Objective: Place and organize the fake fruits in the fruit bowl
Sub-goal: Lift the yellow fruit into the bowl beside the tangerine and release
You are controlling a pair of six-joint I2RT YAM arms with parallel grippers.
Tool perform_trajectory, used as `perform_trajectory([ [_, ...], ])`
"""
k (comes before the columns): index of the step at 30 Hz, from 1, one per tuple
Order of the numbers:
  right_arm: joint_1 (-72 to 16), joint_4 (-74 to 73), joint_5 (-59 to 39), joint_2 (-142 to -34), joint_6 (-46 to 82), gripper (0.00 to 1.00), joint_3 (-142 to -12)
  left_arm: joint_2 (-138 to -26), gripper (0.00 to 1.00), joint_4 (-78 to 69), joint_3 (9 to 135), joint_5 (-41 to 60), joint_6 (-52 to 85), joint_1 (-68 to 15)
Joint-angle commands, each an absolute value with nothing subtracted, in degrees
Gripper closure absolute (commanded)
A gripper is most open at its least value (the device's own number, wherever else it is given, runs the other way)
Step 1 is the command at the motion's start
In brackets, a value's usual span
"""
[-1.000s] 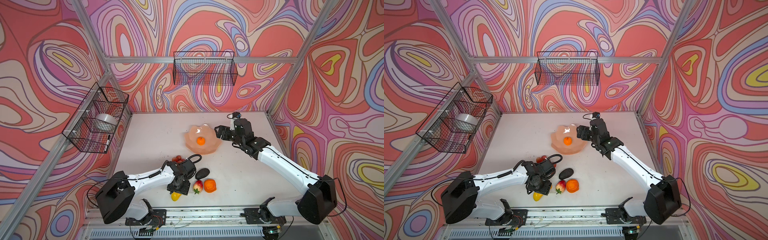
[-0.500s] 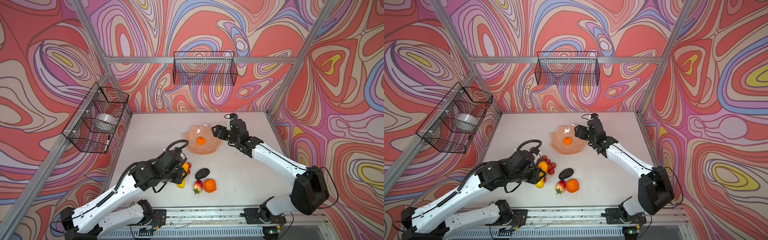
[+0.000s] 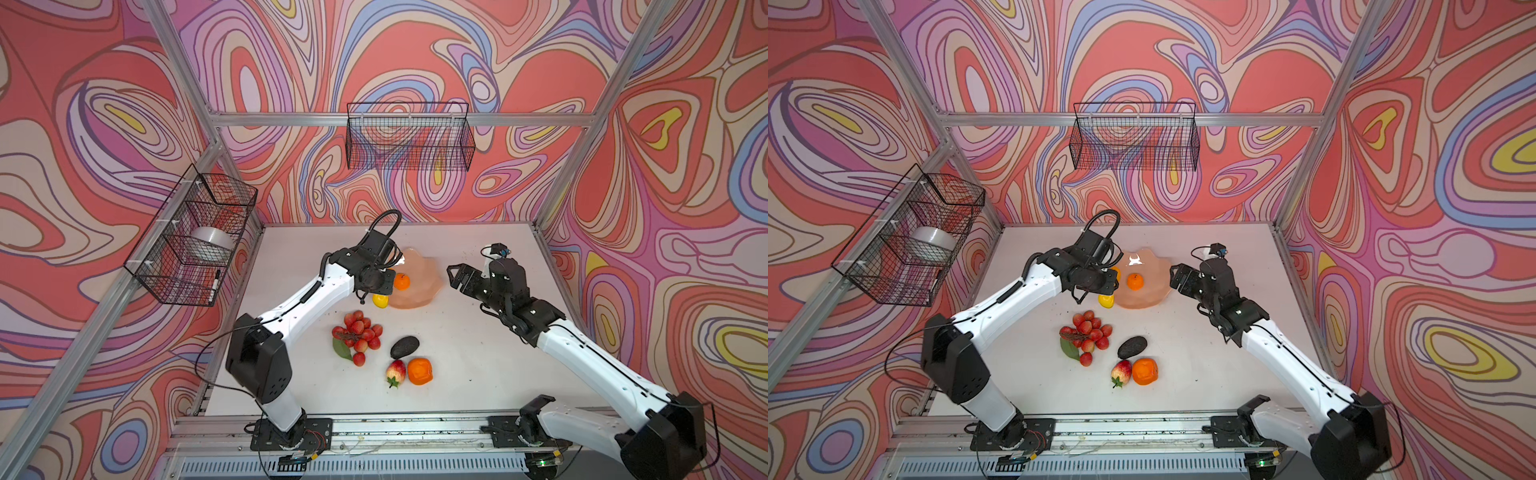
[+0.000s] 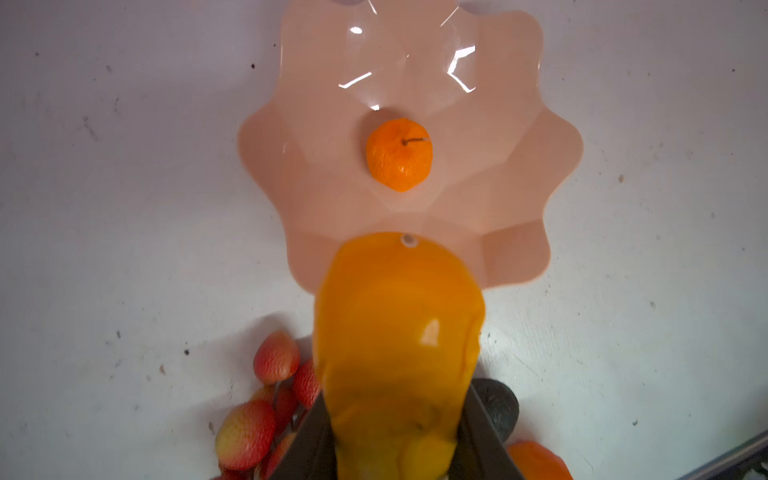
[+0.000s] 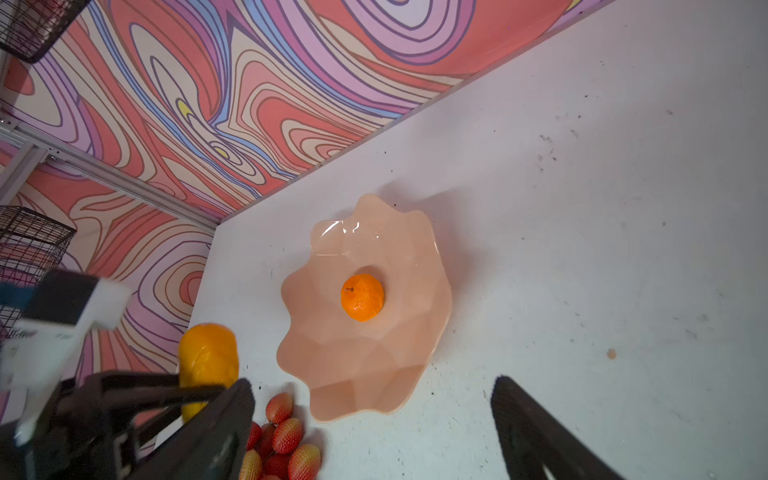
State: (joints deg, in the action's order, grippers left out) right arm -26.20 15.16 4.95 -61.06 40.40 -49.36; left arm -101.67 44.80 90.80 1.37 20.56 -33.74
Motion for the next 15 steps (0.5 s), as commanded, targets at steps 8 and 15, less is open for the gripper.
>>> perform_trajectory([
  [8,-25.6,22.2,8.6,-56.4,39.8,0.06,-48.0,-120.0,0.81,46.6,105.6,5.0,20.8,-29.9],
  [15,-25.6,22.7,8.1,-57.7,38.8,0.06,-48.7,-127.3,0.74,48.2,111.2,5.7,22.0,-28.8],
])
